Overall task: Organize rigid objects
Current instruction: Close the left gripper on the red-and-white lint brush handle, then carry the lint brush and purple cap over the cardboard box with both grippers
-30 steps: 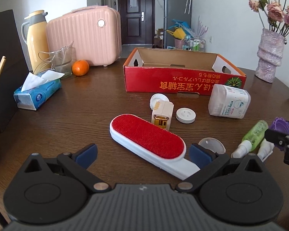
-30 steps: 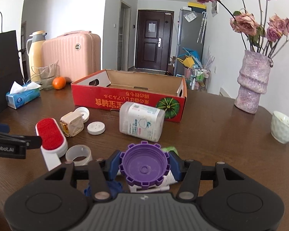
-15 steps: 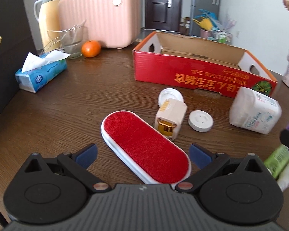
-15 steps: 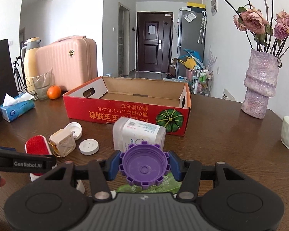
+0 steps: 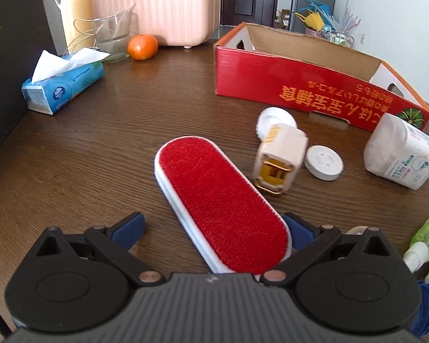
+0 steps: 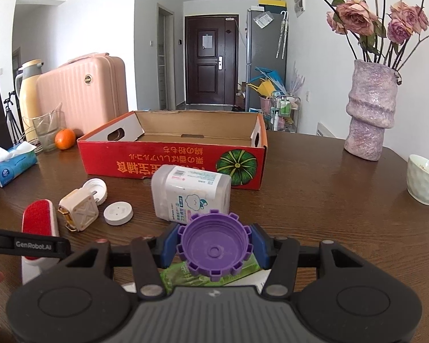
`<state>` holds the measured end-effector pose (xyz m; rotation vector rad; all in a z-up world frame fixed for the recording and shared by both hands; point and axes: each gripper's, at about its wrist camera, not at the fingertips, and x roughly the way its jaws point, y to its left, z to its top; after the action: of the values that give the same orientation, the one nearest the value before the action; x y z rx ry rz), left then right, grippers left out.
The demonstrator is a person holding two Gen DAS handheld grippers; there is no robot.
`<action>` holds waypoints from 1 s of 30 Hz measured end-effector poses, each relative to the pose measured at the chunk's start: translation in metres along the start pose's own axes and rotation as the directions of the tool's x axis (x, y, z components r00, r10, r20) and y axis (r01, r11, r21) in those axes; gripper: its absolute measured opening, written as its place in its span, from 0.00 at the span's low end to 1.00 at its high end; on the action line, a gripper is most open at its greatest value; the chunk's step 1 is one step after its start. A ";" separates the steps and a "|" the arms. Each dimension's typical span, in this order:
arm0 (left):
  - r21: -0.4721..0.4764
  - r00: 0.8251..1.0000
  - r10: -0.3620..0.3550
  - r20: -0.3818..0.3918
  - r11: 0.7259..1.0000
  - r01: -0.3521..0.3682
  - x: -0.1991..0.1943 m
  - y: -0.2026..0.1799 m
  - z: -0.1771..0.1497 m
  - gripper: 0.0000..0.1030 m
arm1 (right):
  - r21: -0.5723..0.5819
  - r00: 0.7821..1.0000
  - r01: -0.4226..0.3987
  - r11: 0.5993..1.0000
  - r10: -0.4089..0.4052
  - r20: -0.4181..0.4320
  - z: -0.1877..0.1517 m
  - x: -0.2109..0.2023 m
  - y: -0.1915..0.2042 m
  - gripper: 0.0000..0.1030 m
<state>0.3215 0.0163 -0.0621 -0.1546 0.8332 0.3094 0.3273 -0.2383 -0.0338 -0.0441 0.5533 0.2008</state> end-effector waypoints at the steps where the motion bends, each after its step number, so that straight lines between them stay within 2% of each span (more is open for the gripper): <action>1: -0.001 1.000 -0.006 0.002 1.000 0.006 0.000 0.004 0.000 1.00 | 0.003 1.000 0.002 1.000 -0.002 -0.002 -0.001 0.000 -0.001 0.51; 4: 0.025 1.000 -0.019 0.002 1.000 0.019 0.002 0.013 0.001 1.00 | 0.009 1.000 0.008 1.000 -0.008 -0.006 -0.003 0.000 0.000 0.51; 6: 0.069 0.999 -0.034 0.008 0.997 0.033 0.000 0.015 -0.001 0.93 | 0.010 1.000 0.013 1.000 -0.013 -0.007 -0.004 0.000 0.001 0.51; 8: 0.091 0.997 -0.067 0.026 0.994 0.064 -0.006 0.018 -0.002 0.70 | 0.011 1.000 0.016 1.000 -0.016 -0.008 -0.005 0.000 0.002 0.51; 12: 0.103 0.994 -0.104 0.045 0.990 0.099 -0.008 0.022 -0.002 0.56 | 0.010 1.000 0.023 1.000 -0.023 -0.014 -0.007 0.001 0.004 0.51; 18: 0.135 0.990 -0.136 0.047 0.982 0.129 -0.011 0.021 -0.004 0.55 | 0.011 1.000 0.030 0.999 -0.030 -0.010 -0.009 0.000 0.007 0.51; 30: 0.129 0.980 -0.160 0.118 0.981 0.145 -0.033 0.030 -0.002 0.55 | 0.014 0.999 0.030 0.999 -0.030 0.016 -0.009 -0.008 0.015 0.51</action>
<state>0.2895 0.0371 -0.0392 -0.0849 0.7058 0.1225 0.3136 -0.2262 -0.0371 -0.0375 0.5377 0.1684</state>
